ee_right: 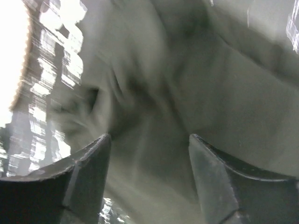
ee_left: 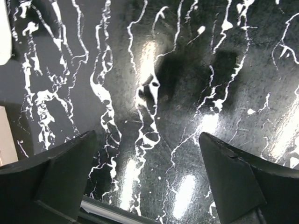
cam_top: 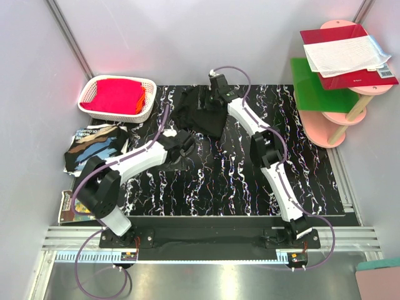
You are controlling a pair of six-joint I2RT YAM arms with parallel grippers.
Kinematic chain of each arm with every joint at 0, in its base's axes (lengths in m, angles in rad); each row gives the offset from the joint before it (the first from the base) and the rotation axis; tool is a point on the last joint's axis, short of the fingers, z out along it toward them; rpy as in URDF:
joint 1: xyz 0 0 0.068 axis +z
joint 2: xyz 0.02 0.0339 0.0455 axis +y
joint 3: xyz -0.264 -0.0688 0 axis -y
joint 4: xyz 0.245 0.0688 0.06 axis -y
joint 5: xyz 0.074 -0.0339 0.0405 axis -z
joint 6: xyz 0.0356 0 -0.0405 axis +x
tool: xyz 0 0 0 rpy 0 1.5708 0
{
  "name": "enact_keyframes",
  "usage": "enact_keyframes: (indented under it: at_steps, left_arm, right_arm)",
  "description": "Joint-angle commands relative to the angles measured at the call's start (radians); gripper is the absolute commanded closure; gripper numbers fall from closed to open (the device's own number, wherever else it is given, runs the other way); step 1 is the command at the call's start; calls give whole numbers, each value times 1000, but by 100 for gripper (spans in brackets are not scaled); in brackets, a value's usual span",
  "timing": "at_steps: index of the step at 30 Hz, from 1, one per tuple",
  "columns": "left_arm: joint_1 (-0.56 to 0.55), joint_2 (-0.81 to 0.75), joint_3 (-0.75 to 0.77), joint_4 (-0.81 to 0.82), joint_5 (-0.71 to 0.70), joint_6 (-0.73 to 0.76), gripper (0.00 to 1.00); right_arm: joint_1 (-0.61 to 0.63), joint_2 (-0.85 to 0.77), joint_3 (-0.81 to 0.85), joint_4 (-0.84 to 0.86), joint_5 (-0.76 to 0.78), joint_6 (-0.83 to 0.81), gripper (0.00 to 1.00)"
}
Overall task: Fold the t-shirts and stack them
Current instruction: Fold the long partially folded tshirt into a neat square
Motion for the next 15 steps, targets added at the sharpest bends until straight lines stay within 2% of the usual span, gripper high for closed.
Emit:
enact_keyframes:
  at_steps: [1, 4, 10, 12, 13, 14, 15]
  left_arm:
    - [-4, 24, 114, 53, 3, 46, 1]
    - [5, 55, 199, 68, -3, 89, 1]
    - [71, 164, 461, 96, 30, 195, 2]
    - [103, 240, 592, 107, 86, 244, 14]
    - [111, 271, 639, 107, 99, 256, 27]
    - [128, 344, 685, 104, 133, 272, 46]
    - [137, 388, 791, 95, 144, 289, 95]
  right_arm:
    - [-2, -87, -70, -103, 74, -55, 13]
    - [-1, -268, -283, 9, 160, -98, 1]
    - [-1, -627, -659, 240, 286, -138, 0]
    - [-1, -724, -762, 274, 326, -142, 0]
    - [-1, -749, -788, 288, 335, -146, 0]
    - [-2, -766, -826, 296, 349, -146, 0]
    - [-1, -787, -837, 294, 353, -146, 0]
